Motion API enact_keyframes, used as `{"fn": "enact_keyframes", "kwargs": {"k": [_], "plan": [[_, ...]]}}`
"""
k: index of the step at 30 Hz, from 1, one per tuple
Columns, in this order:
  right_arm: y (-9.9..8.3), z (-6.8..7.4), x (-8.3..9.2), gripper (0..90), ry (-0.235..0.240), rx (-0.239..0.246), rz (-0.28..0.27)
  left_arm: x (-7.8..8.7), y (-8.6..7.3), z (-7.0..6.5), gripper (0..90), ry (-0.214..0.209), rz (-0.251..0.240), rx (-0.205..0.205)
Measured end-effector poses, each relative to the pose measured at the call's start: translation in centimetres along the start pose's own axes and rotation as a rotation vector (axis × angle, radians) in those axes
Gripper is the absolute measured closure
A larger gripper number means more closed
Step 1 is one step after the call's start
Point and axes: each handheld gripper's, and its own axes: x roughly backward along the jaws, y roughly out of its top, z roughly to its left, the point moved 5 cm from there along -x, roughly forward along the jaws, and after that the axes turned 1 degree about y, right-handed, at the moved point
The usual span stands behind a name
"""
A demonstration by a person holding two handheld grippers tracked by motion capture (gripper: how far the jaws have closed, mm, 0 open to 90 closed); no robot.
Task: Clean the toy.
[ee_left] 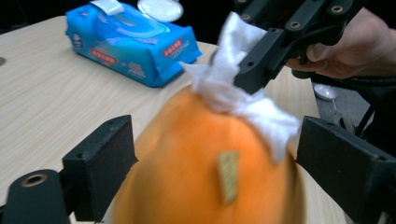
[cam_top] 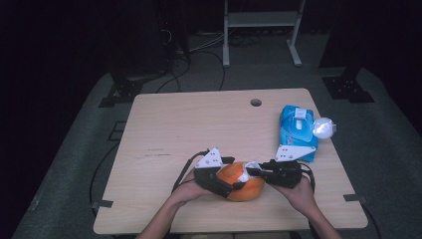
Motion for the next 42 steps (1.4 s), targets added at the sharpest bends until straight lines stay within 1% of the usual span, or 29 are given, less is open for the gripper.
{"fn": "enact_keyframes", "kwargs": {"k": [2, 4, 6, 7, 8, 10, 12, 13, 14, 15, 17, 18, 19, 22, 23, 26, 27, 28, 29, 30, 32, 33, 34, 35, 36, 37, 39, 40, 42], "plan": [[-0.1, -0.3, 0.2, 79.2, -0.006, -0.010, 0.001, 0.0, -0.6, 0.4, 10.4, -0.001, 0.025, 0.002], [-0.3, -0.8, 0.4, 79.1, -0.017, -0.016, 0.002, -0.3, -1.2, 0.4, 11.1, -0.018, 0.041, 0.005], [-0.5, -1.3, 0.6, 79.1, -0.025, -0.030, 0.003, -0.6, -1.3, 0.2, 15.3, -0.019, 0.040, -0.004], [-0.5, -1.4, 0.6, 79.1, -0.023, -0.037, 0.002, -0.6, -1.3, 0.2, 19.3, -0.014, 0.048, -0.012], [-0.5, -1.4, 0.7, 79.1, -0.024, -0.041, 0.000, -0.8, -1.2, 0.1, 21.0, -0.003, 0.049, -0.016], [-0.3, -1.1, 0.6, 79.2, -0.024, -0.043, -0.008, -1.0, -1.1, 0.0, 22.9, 0.009, 0.055, -0.021], [0.0, -0.6, 0.4, 79.3, -0.020, -0.025, -0.011, -1.2, -1.1, -0.2, 23.6, 0.019, 0.051, -0.027], [0.2, -0.3, 0.2, 79.3, -0.008, -0.023, -0.016, -1.3, -1.1, -0.3, 23.7, 0.023, 0.047, -0.029], [0.4, 0.2, -0.2, 79.2, 0.016, -0.020, -0.021, -1.5, -1.1, -0.4, 23.7, 0.026, 0.049, -0.031], [0.5, 0.5, -0.4, 79.1, 0.020, -0.009, -0.017, -1.5, -1.0, -0.5, 23.6, 0.033, 0.057, -0.038], [0.6, 1.0, -0.7, 79.1, 0.002, 0.030, -0.003, -1.4, -1.0, -0.5, 21.7, 0.031, 0.057, -0.039], [0.6, 0.9, -0.7, 79.1, 0.003, 0.029, -0.001, -1.3, -1.0, -0.4, 20.0, 0.024, 0.047, -0.034], [0.5, 0.7, -0.5, 79.1, 0.004, 0.015, 0.000, -1.2, -1.0, -0.3, 17.9, 0.015, 0.038, -0.026], [-0.1, -0.2, -0.2, 79.1, 0.004, -0.018, -0.001, -0.8, -1.2, 0.0, 11.7, -0.001, 0.032, -0.016], [-0.2, -0.4, 0.0, 79.1, 0.003, -0.028, -0.002, -0.7, -1.3, 0.1, 11.1, -0.009, 0.030, -0.020], [-0.3, -0.9, 0.5, 79.0, -0.011, -0.031, -0.009, -0.5, -2.0, 0.3, 10.6, -0.035, 0.033, -0.016], [-0.4, -1.0, 0.6, 79.0, -0.007, -0.047, -0.013, -0.7, -2.2, 0.3, 10.2, -0.040, 0.039, -0.021], [-0.4, -1.1, 0.6, 79.0, -0.003, -0.054, -0.016, -0.9, -2.5, 0.3, 10.0, -0.040, 0.045, -0.032], [-0.5, -1.1, 0.5, 79.0, -0.002, -0.055, -0.018, -1.2, -2.7, 0.3, 9.1, -0.037, 0.050, -0.032], [-0.4, -1.0, 0.5, 79.0, 0.002, -0.051, -0.018, -1.3, -2.8, 0.3, 8.1, -0.040, 0.053, -0.030], [-0.4, -0.9, 0.4, 79.0, -0.001, -0.044, -0.013, -1.6, -3.0, 0.2, 7.0, -0.040, 0.054, -0.047], [-0.4, -0.8, 0.4, 79.0, -0.001, -0.043, -0.011, -1.7, -3.0, 0.1, 7.1, -0.035, 0.052, -0.047], [-0.4, -0.8, 0.3, 79.0, -0.002, -0.044, -0.012, -1.8, -3.1, 0.1, 8.0, -0.030, 0.049, -0.049], [-0.3, -0.7, 0.3, 79.0, -0.002, -0.047, -0.013, -1.7, -3.0, 0.1, 11.8, -0.020, 0.046, -0.057], [-0.3, -0.7, 0.4, 79.0, -0.003, -0.049, -0.016, -1.6, -2.9, 0.1, 16.4, -0.010, 0.046, -0.057], [-0.2, -0.7, 0.4, 79.0, -0.007, -0.044, -0.019, -1.3, -2.6, 0.1, 22.6, 0.000, 0.044, -0.061], [0.1, -0.7, 0.7, 79.0, -0.010, -0.040, -0.034, -0.8, -1.9, 0.0, 29.3, 0.006, 0.037, -0.055], [0.3, -0.8, 0.9, 79.0, -0.013, -0.037, -0.041, -0.5, -1.3, -0.1, 30.9, 0.007, 0.024, -0.050], [0.4, -1.1, 1.3, 79.0, -0.018, -0.050, -0.060, 0.6, 0.0, -0.3, 32.1, -0.003, -0.017, -0.035]]}}
